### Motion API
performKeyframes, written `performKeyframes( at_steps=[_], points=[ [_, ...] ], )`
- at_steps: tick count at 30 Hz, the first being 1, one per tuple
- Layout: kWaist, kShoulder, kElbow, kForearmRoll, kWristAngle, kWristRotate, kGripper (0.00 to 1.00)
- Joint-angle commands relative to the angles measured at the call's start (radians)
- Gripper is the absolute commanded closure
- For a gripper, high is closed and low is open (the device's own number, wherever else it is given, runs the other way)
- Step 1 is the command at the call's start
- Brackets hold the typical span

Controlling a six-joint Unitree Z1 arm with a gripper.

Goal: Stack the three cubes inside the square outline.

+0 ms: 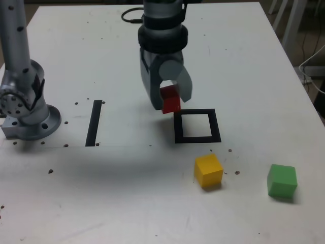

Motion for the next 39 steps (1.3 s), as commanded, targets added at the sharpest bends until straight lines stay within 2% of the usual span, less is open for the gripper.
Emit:
performKeyframes(
  at_steps=[1,8,15,22,31,39],
  points=[
    [-0.034,0.007,-0.036,0.011,0.010,-0.010,0.76],
    [-0.070,0.049,-0.089,0.011,0.023,-0.019,0.76],
    [-0.069,0.115,-0.101,-0.036,0.057,-0.018,0.75],
    [-0.067,0.157,-0.106,-0.073,0.060,-0.018,0.75],
    [-0.072,0.170,-0.104,-0.073,0.096,0.007,0.73],
    [-0.089,0.170,-0.108,-0.062,0.093,0.024,0.73]
  ],
)
